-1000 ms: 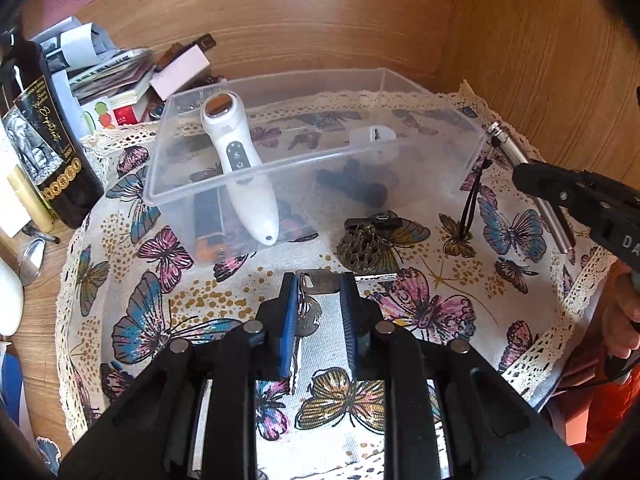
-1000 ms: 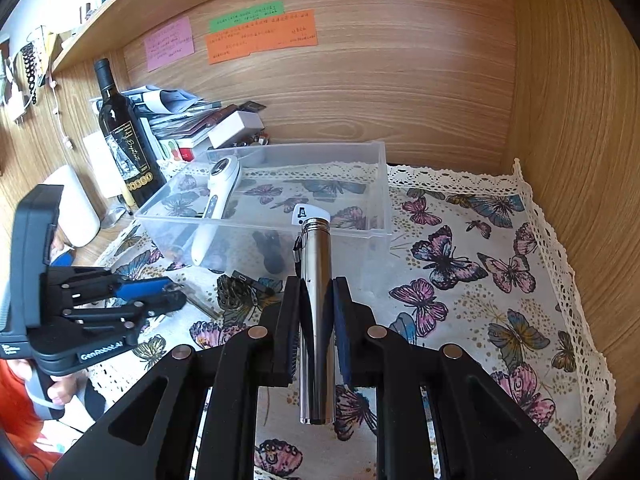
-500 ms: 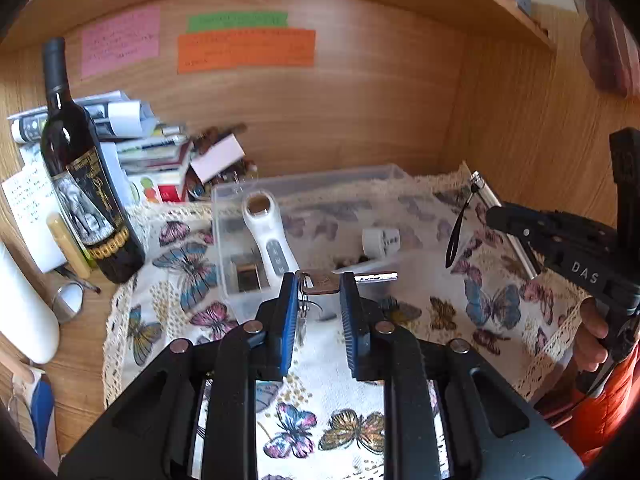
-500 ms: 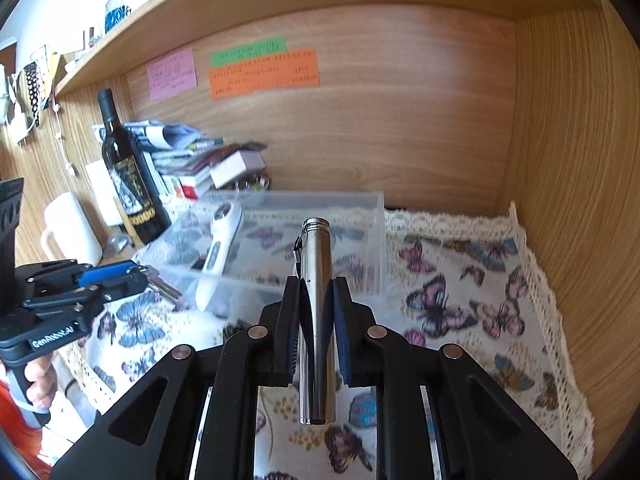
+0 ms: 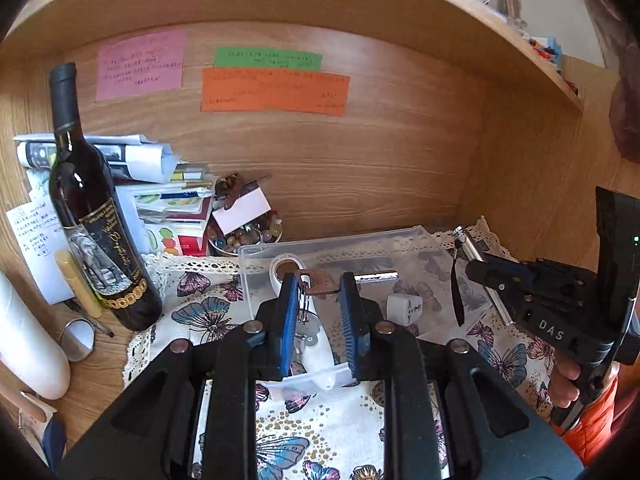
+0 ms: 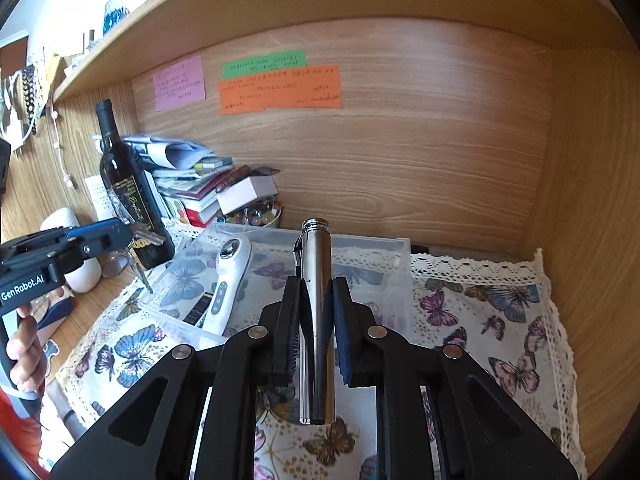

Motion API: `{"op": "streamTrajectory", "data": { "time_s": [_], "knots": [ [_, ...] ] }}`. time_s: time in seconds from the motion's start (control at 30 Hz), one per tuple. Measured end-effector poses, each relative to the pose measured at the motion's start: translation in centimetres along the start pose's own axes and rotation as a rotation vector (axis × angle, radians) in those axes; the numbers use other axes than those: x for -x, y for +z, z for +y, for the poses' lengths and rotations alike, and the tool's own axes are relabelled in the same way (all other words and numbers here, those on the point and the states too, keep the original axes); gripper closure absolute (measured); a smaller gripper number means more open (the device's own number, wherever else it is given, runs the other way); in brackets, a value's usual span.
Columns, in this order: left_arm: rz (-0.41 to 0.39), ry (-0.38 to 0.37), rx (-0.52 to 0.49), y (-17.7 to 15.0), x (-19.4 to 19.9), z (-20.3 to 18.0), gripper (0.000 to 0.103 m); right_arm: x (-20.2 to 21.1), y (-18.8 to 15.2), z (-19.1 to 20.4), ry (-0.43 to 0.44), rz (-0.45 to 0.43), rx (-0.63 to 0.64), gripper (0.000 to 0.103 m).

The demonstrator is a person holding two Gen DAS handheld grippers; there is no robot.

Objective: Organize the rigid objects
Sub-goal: 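Carry the keys into the box with the left gripper while the right gripper drops the pen in, then grasp the dark mesh ball with the left gripper while the right gripper grasps the black clip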

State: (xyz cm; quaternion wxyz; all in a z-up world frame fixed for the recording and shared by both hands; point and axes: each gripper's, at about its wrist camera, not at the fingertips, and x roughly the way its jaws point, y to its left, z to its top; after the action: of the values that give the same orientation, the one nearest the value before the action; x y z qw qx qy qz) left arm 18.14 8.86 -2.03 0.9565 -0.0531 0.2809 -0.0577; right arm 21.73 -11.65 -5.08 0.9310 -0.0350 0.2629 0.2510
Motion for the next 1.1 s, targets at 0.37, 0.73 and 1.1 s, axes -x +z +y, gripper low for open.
{"op": "streamTrajectory", "data": {
  "time_s": [0.37, 0.73, 1.1],
  "knots": [
    [0.155, -0.025, 0.016, -1.2, -6.4, 0.1, 0.083, -5.0, -1.0, -1.5, -0.015, 0.128, -0.029, 0.089],
    [0.240, -0.005, -0.006, -2.4, -9.2, -0.5, 0.083, -6.8, -1.7, -2.3, -0.037, 0.195, -0.046, 0.088],
    [0.153, 0.012, -0.024, -1.7, -5.4, -1.2, 0.058, -2.9, -1.0, -1.1, -0.013, 0.105, -0.004, 0.080]
  ]
}}
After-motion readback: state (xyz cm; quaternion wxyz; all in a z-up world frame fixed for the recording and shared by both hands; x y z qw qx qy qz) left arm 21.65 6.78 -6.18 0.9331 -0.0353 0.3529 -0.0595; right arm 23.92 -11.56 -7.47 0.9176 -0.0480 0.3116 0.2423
